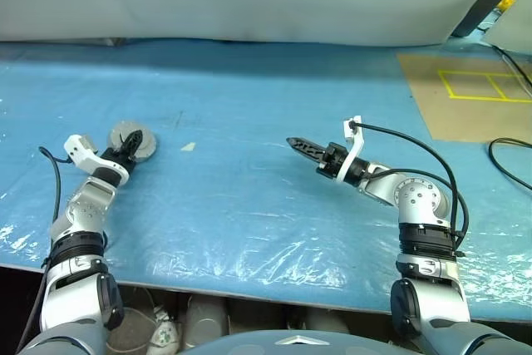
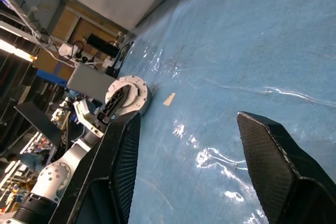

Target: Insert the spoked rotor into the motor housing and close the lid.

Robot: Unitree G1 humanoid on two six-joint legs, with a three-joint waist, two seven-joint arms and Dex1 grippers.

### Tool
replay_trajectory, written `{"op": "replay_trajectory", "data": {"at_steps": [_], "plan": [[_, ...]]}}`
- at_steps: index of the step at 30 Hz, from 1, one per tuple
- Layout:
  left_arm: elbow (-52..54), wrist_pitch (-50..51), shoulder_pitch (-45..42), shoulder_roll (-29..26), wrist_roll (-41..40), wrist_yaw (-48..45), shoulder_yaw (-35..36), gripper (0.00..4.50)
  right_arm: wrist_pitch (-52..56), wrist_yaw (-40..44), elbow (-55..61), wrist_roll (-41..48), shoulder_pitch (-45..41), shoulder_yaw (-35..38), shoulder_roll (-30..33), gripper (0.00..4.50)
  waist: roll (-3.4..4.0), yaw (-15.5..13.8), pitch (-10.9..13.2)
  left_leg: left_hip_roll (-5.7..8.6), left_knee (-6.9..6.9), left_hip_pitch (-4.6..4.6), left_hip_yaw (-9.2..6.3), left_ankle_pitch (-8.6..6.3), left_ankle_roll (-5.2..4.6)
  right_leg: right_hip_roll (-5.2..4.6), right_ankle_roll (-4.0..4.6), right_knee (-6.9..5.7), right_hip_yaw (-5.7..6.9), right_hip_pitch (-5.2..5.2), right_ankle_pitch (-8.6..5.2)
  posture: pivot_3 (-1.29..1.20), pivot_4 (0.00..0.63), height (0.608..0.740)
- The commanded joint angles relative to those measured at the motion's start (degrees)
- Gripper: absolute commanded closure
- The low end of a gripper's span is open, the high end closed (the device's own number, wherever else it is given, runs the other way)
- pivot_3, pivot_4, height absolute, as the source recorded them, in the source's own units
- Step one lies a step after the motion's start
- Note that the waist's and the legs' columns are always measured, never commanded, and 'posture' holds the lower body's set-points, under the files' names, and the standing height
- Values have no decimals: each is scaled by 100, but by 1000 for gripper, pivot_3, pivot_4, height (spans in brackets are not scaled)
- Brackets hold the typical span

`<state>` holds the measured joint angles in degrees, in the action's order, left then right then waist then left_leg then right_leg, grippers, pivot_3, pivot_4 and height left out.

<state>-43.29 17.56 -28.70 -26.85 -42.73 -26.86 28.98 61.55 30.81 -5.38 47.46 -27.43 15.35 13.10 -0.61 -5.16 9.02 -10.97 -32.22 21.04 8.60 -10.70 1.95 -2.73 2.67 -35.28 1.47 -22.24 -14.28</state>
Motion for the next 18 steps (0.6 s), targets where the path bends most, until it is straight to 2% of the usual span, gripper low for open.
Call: {"op": "replay_trajectory", "data": {"at_steps": [1,2,6,13,17,18], "plan": [[-268,-24,-5,-206,221,-255,59,422,-29,-4,241,133,1,-13,-30,1409,0,-9,0,-3,1,1,0,0,0,-1,0,1,0,0,0,0,150,740],[-311,-3,-8,-228,276,-275,37,113,-23,7,226,126,2,-36,-28,1409,1,-14,-1,-4,2,3,0,0,0,-5,0,2,0,0,0,0,150,740],[-691,-283,-20,-420,558,101,175,113,-10,68,173,93,11,-156,-9,1409,3,6,-1,4,4,0,2,0,0,-18,0,1,1,0,0,0,150,740],[-1420,-1323,244,-1192,938,704,568,113,-104,197,137,-1,145,-390,-24,1409,5,140,-2,3,15,-6,3,0,0,-18,2,7,1,-2,-2,0,150,740],[-1596,-1597,349,-1504,1142,469,548,113,-167,236,61,-76,176,-468,-26,1409,3,73,-2,3,26,6,-1,0,0,-18,1,25,7,-3,-1,0,150,740],[-1216,-1484,459,-1417,1095,124,458,113,-180,250,46,-85,173,-482,-22,1409,3,59,-1,3,27,7,-2,0,0,-19,1,26,8,-3,-1,0,150,740]]}}
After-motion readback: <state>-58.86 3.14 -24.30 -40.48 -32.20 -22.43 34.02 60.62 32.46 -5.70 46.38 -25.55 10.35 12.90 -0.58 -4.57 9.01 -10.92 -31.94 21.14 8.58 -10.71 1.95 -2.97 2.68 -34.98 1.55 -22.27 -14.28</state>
